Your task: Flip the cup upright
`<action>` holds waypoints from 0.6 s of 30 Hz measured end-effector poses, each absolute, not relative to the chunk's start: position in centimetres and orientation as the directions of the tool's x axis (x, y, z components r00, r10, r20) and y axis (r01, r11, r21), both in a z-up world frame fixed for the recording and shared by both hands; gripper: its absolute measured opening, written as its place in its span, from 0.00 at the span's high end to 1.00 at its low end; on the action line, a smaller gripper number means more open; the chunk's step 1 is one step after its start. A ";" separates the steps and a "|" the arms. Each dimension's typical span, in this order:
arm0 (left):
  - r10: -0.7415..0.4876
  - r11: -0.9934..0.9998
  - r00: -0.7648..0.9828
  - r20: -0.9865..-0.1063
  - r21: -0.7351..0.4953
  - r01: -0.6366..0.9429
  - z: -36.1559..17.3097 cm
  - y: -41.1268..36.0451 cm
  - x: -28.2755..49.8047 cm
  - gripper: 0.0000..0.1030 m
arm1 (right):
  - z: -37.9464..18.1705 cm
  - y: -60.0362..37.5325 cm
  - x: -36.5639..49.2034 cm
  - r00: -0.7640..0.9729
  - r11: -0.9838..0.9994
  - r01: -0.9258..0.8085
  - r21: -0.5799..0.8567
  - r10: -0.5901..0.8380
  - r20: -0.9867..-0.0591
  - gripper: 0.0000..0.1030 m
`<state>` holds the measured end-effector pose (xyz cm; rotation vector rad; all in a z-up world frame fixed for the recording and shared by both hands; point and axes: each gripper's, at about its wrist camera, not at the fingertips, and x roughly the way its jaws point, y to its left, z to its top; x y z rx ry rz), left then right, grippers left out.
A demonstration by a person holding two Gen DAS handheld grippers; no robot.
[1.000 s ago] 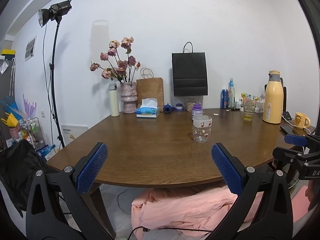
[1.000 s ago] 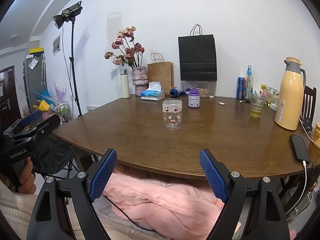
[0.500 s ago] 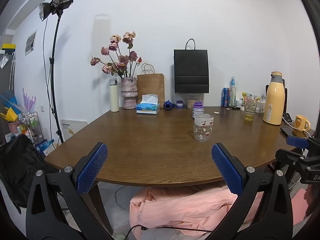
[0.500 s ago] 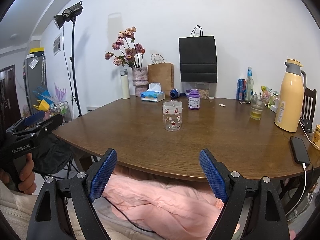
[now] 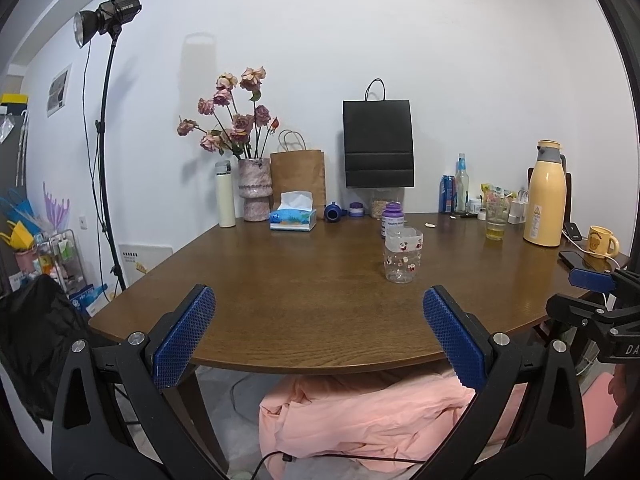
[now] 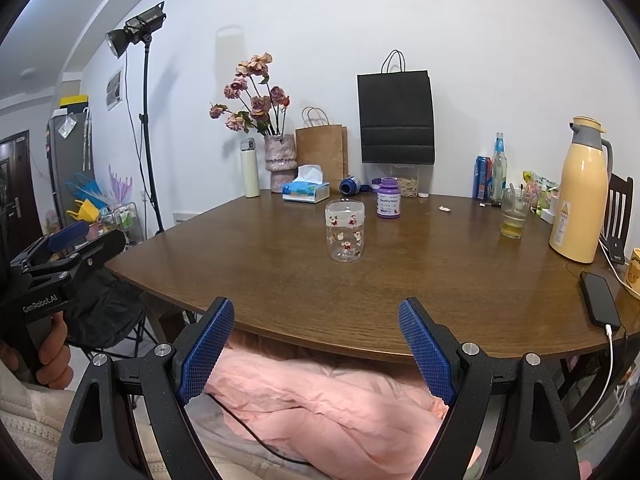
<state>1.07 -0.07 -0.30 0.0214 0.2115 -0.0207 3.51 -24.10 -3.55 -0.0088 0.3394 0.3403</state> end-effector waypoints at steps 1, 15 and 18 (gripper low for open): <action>-0.019 0.999 0.977 -0.211 0.021 0.024 -0.3 -0.1 1.0 0.00 | -3.5 -24.1 3.5 0.888 0.944 -0.328 0.049 0.325 -0.324 0.14; -0.022 1.000 0.971 -0.239 0.012 0.026 -0.6 -0.3 1.4 0.00 | -3.8 -24.2 3.5 0.889 0.945 -0.324 0.051 0.323 -0.325 0.14; -0.029 1.000 0.968 -0.247 0.005 0.031 -0.6 -0.3 1.7 0.00 | -3.8 -24.3 3.6 0.889 0.945 -0.323 0.049 0.321 -0.328 0.14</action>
